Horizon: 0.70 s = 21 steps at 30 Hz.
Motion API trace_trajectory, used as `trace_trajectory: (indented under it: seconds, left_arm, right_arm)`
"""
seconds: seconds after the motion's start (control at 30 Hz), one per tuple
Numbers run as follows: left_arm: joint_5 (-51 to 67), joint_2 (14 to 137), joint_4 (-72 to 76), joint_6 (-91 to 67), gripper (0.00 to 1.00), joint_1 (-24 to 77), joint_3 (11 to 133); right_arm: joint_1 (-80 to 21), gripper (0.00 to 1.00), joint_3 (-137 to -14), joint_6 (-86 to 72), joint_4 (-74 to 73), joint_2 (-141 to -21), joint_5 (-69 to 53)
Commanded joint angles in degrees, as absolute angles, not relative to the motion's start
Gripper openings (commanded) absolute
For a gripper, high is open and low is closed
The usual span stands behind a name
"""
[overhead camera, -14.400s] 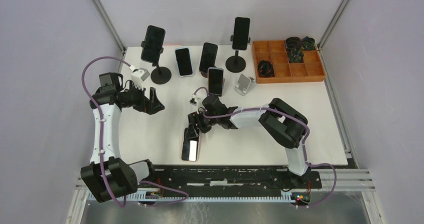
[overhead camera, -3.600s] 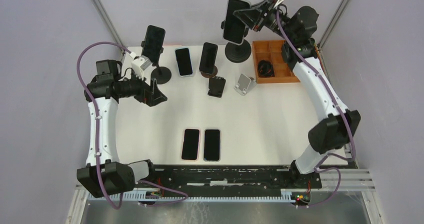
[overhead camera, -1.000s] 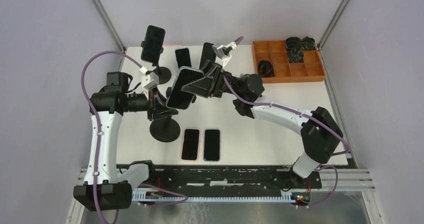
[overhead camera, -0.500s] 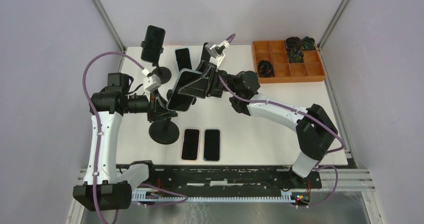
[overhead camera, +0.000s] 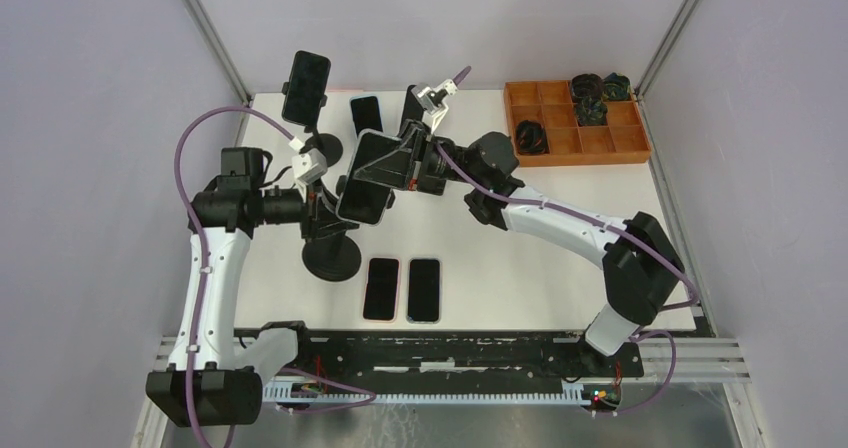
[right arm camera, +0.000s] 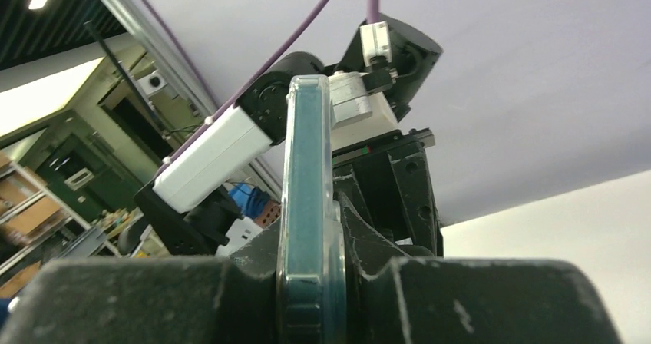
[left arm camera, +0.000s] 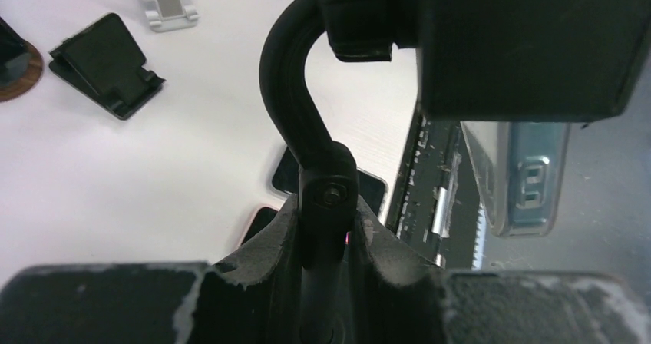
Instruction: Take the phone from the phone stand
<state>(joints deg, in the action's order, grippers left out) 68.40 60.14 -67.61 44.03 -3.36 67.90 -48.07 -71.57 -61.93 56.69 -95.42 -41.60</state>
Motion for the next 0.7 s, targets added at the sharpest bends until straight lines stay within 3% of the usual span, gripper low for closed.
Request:
trace_trajectory:
  seconds: [0.0, 0.2, 0.43, 0.67]
  left_arm:
    - [57.7, 59.6, -48.5, 32.0, 0.02, -4.2, 63.8]
    - [41.1, 55.5, -33.0, 27.3, 0.02, -4.1, 57.8]
    - [40.3, 57.7, -30.5, 22.3, 0.02, -3.7, 55.7]
    - [27.3, 57.7, -24.2, 23.3, 0.02, -2.5, 49.1]
  right_arm:
    - [-49.2, 0.0, -73.8, -63.8, 58.0, -87.3, -44.0]
    - [-49.1, 0.0, -71.2, -65.9, 55.7, -83.6, -42.5]
    - [-49.0, 0.0, -70.9, -69.0, 58.8, -82.3, -41.5]
    - [-48.5, 0.0, -71.7, -68.3, 58.1, -78.9, -40.4]
